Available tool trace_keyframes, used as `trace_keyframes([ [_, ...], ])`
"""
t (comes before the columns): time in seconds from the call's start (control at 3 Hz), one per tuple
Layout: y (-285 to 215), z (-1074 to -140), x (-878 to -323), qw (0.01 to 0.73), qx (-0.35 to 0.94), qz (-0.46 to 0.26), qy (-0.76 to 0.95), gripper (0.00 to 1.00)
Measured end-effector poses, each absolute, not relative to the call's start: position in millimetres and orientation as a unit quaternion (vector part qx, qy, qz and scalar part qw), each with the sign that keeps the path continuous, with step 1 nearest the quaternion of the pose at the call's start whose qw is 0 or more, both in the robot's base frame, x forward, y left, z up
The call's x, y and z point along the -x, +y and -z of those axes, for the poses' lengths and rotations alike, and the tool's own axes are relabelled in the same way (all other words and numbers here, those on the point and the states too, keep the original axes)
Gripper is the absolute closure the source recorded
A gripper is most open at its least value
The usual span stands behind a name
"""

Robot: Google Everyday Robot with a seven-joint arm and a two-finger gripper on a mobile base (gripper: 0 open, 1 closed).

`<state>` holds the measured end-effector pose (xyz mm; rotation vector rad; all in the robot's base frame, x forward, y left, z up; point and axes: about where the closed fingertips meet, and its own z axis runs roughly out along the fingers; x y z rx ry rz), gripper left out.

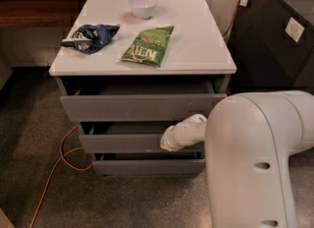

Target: Close middle drawer

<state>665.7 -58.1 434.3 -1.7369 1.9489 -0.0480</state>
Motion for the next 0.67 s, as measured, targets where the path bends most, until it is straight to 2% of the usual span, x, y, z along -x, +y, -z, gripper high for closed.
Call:
trace_keyframes([
  [0.33,-61.1,-431.9,-655.9,0.263,0.642,0.010,0.720,1.00],
  [0.67,-60.7,-430.8,-654.8,0.262,0.642,0.008,0.720,0.85],
])
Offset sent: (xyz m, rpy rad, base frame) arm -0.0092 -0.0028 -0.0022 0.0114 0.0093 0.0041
